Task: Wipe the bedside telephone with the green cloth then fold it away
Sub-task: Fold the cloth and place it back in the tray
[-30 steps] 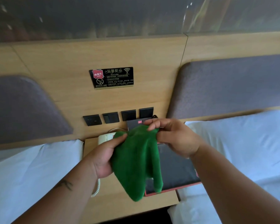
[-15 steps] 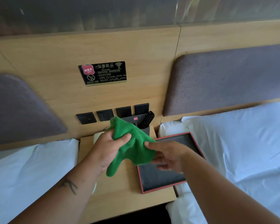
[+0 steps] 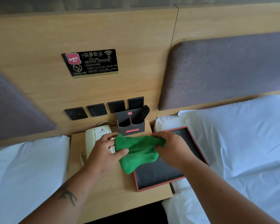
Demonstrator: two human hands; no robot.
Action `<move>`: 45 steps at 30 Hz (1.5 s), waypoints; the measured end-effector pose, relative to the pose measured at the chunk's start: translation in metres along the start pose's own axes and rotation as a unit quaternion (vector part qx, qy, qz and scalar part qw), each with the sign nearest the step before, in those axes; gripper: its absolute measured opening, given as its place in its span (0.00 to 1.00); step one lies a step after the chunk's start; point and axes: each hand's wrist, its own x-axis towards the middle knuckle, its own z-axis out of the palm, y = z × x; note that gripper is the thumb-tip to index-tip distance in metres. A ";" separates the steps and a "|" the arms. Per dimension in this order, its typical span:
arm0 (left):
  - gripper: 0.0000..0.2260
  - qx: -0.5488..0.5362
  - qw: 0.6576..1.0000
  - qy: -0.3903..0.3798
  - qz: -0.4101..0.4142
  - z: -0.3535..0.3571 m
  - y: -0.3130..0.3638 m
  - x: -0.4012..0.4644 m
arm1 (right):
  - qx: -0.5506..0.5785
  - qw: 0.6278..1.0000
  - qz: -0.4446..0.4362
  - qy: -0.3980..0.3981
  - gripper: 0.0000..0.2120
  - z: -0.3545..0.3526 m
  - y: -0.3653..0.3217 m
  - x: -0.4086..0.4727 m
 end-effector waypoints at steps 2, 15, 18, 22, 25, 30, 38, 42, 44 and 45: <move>0.12 -0.026 0.999 -0.026 0.009 0.006 -0.007 0.001 | 0.003 1.000 0.009 -0.021 0.26 -0.001 0.009 0.003; 0.32 -0.007 0.998 -0.057 -0.027 0.077 -0.069 0.020 | 0.103 0.986 0.132 -0.018 0.03 0.042 0.099 0.032; 0.37 -0.012 0.995 -0.080 -0.054 0.098 -0.087 0.034 | 0.087 0.984 0.153 -0.009 0.06 0.066 0.126 0.048; 0.35 -0.012 0.994 -0.048 -0.097 0.126 -0.114 0.056 | 0.059 0.987 0.151 -0.007 0.08 0.091 0.150 0.073; 0.32 -0.019 0.994 -0.008 -0.109 0.142 -0.135 0.068 | 0.058 0.985 0.160 0.010 0.21 0.105 0.161 0.091; 0.34 0.102 0.992 0.021 -0.069 0.161 -0.157 0.070 | -0.013 0.987 0.152 -0.057 0.40 0.128 0.171 0.103; 0.37 0.458 0.865 -0.173 0.111 0.195 -0.170 0.047 | -0.291 0.936 -0.010 -0.195 0.42 0.155 0.185 0.083; 0.38 0.515 0.829 -0.204 0.076 0.202 -0.181 0.046 | -0.359 0.903 -0.029 -0.235 0.46 0.164 0.191 0.078; 0.38 0.524 0.822 -0.210 0.067 0.204 -0.182 0.047 | -0.362 0.901 -0.025 -0.239 0.46 0.165 0.189 0.078; 0.38 0.524 0.822 -0.212 0.065 0.204 -0.180 0.047 | -0.362 0.901 -0.022 -0.241 0.46 0.165 0.188 0.078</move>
